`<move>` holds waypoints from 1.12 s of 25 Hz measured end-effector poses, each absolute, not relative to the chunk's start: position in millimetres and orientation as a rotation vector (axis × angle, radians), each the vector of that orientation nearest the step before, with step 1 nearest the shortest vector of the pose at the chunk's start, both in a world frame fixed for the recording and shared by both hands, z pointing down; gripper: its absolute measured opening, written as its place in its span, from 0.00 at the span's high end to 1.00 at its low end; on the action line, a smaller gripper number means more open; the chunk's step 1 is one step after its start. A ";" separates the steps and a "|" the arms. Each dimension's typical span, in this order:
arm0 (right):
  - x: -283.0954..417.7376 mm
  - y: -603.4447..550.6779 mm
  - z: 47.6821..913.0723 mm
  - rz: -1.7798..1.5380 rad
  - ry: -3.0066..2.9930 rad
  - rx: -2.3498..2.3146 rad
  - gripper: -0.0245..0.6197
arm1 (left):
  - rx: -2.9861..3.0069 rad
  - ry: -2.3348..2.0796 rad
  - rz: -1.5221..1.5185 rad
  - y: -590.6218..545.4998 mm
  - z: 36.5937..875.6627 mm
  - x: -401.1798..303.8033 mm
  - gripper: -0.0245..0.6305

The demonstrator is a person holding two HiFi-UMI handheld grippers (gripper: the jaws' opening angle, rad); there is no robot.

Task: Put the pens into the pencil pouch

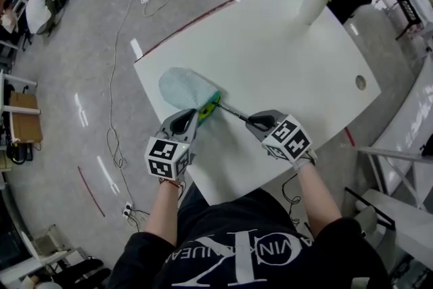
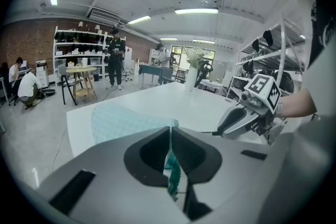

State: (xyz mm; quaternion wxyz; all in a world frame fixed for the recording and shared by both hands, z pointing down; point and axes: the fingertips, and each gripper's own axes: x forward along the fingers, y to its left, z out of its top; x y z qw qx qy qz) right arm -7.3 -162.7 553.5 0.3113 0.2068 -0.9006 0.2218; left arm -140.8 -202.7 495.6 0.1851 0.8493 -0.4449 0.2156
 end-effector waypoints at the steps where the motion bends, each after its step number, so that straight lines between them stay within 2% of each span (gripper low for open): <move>1: -10.7 -162.8 554.0 0.594 -2.372 0.544 0.87 | 2.396 -1.251 0.609 -201.7 496.1 -140.1 0.94; 28: -90.4 -193.2 559.7 0.777 -2.367 0.680 0.87 | 2.416 -1.150 0.589 -180.4 499.5 -133.8 0.96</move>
